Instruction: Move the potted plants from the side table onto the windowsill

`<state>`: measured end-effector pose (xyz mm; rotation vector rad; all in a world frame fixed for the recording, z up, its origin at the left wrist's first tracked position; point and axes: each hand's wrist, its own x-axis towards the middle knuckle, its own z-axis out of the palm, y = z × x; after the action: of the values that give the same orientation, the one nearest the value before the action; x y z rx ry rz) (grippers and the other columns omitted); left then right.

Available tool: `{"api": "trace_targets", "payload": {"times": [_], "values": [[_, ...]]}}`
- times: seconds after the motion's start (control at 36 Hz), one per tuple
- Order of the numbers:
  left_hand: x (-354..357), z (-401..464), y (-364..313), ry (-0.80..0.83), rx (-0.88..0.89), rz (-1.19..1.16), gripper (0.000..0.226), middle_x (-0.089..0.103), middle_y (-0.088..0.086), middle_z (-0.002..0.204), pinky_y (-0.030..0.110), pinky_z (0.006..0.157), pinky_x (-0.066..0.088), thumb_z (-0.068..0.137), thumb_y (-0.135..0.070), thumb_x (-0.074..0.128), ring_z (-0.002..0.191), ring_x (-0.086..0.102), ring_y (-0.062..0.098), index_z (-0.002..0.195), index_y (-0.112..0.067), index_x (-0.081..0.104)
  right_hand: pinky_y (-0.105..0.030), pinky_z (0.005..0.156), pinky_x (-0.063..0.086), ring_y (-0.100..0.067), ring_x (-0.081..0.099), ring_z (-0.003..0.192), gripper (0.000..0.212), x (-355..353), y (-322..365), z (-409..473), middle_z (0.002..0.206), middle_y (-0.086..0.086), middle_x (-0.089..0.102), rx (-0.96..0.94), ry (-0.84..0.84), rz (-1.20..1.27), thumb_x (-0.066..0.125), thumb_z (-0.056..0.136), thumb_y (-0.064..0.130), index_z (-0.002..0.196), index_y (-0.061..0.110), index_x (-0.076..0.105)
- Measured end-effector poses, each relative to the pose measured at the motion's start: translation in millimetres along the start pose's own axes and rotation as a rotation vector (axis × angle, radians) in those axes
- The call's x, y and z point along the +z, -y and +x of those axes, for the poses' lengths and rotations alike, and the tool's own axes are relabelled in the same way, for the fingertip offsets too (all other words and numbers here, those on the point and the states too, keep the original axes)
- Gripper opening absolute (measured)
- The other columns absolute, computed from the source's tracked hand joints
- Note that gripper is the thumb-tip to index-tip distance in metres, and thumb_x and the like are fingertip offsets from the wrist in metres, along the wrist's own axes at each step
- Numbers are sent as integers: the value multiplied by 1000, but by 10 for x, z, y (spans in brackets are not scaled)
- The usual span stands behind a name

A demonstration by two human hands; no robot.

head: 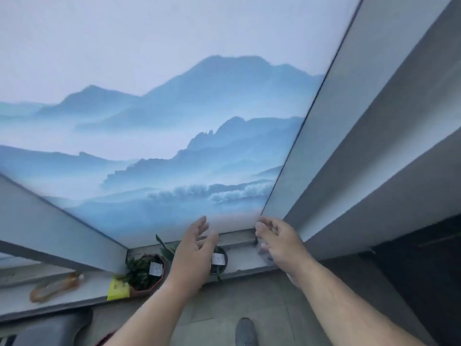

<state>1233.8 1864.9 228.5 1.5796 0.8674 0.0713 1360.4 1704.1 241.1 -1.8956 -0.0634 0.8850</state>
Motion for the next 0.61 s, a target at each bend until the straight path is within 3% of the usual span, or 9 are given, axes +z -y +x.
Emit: {"api": "trace_targets", "payload": {"times": [0.17,0.36,0.44,0.61], "values": [[3,-393,-696,139,205,33,48,54,-19,139,45,97,56,96,-39,59,112,64,10,141,-42,43,-43,108,51,-11,60,125,50,-284,194,-960,138,6,61,-123,-192,130,62,96,47,141,27,54],[344,-731,-947,434,316,14,44,59,-19,132,48,95,56,78,-48,65,112,66,15,120,-53,52,-38,102,54,-11,66,115,44,-387,-155,-1855,129,3,65,-154,-531,426,60,101,30,142,14,53],[613,-980,-910,589,340,15,35,60,-17,131,47,93,57,84,-42,68,114,66,18,113,-55,55,-38,103,54,-12,66,115,42,-410,-381,-2311,122,8,64,-132,-674,512,59,102,28,141,14,52],[1183,-1639,-734,818,372,38,37,60,-4,135,43,89,57,97,-23,62,115,65,23,130,-36,53,-35,100,56,-6,67,112,43,-508,-847,-3251,127,5,65,-84,-944,592,57,103,30,143,16,53]]}}
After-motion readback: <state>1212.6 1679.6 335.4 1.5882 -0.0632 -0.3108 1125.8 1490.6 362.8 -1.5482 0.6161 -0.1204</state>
